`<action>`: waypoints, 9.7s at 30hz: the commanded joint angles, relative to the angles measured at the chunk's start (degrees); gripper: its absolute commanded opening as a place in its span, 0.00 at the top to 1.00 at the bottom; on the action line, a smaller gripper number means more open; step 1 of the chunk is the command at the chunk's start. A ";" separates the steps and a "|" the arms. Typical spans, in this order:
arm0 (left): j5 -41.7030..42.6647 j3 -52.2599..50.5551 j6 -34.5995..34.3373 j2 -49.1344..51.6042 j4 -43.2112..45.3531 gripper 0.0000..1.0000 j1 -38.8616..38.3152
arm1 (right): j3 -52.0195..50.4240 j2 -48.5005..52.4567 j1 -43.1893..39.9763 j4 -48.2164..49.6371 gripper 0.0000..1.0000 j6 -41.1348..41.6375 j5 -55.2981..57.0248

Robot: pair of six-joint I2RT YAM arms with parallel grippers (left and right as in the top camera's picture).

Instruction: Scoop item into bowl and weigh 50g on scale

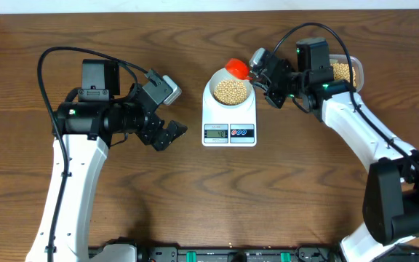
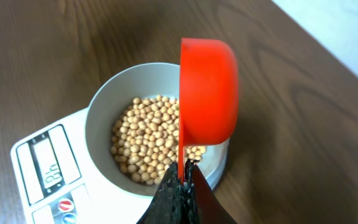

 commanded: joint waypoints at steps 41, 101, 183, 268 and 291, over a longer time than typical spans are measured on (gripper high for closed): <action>-0.31 1.64 -0.26 -0.50 -0.15 0.02 0.24 | -0.15 -2.71 -20.22 -12.70 0.99 9.01 21.57; -0.31 1.64 -0.26 -0.50 -0.15 0.02 0.24 | -0.15 -1.79 -15.63 -8.39 0.99 22.25 -26.73; -0.31 1.64 -0.26 -0.50 -0.15 0.02 0.24 | -0.15 -6.36 -27.63 -14.19 0.99 7.17 15.67; -0.31 1.64 -0.26 -0.50 -0.15 0.02 0.24 | -41.64 -24.98 -41.88 -2.99 0.01 49.20 11.23; -0.31 1.64 -0.26 -0.50 -0.15 0.02 0.24 | -37.64 -52.81 -41.29 15.61 0.01 39.15 3.72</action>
